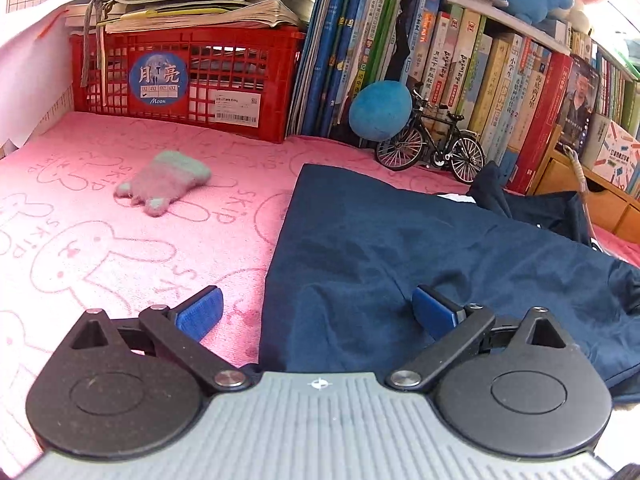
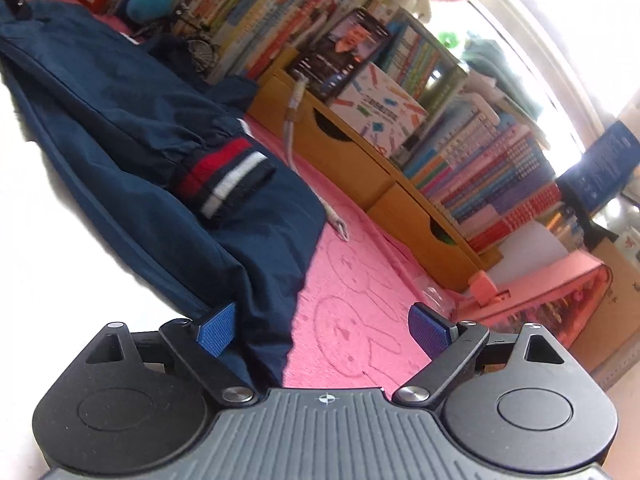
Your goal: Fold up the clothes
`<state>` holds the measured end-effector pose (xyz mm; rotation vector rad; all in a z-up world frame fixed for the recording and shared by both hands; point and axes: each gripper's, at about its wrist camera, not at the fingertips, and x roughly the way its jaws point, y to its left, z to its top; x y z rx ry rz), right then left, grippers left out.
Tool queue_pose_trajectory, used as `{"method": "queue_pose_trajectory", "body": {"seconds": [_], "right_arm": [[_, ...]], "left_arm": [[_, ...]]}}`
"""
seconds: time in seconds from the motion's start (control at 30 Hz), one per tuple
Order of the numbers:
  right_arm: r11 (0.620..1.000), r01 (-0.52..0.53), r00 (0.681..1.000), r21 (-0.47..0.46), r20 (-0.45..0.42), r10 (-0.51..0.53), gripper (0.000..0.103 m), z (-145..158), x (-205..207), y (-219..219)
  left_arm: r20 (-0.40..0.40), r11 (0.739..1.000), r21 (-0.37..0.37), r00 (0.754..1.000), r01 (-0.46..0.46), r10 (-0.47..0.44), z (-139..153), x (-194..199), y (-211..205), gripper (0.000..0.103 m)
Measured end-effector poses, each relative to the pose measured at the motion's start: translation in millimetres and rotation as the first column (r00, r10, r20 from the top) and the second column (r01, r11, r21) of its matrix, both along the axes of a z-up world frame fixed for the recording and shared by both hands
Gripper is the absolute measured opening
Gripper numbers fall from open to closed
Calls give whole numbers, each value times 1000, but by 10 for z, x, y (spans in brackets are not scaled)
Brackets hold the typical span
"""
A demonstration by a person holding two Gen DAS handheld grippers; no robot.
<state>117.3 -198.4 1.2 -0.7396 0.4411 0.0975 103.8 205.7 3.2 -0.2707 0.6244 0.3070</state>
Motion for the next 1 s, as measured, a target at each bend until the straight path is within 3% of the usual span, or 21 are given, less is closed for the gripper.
{"method": "queue_pose_trajectory", "body": {"seconds": [0.07,0.17,0.27,0.47,0.7,0.83,0.9,0.93,1.0], "right_arm": [[997,66,998,30,-6,-66,97,-16,48,-182],[989,111,993,98,-48,-107,95,50,-14,-294],[952,-9,980,304,-188,69,95,193,-118,-275],[972,61,993,226,-114,-36,103,86,4,-206],[978,155,988,137,-13,-154,102,-41,148,-125],[953,206,978,224,-50,-200,102,-15,69,-364],[956,192,981,221,-26,-191,93,-7,0,-324],[958,185,982,220,-13,-186,79,-3,-35,-304],[965,143,990,220,-24,-142,62,14,-64,-237]], "left_arm": [[-8,1000,9,1000,5,-5,-2,13,-14,103],[-16,1000,16,1000,5,-5,-3,20,-20,103],[-23,1000,26,1000,5,-5,-12,29,-28,103],[-29,999,33,1000,3,-2,-19,32,-33,103],[-32,999,38,999,1,0,-29,37,-45,103],[-18,995,101,1000,-19,21,94,-10,-152,98],[58,987,163,998,-2,-8,321,-89,-297,96],[99,983,181,994,35,-53,445,-109,-391,96],[132,964,202,970,176,-204,684,-49,-669,96]]}}
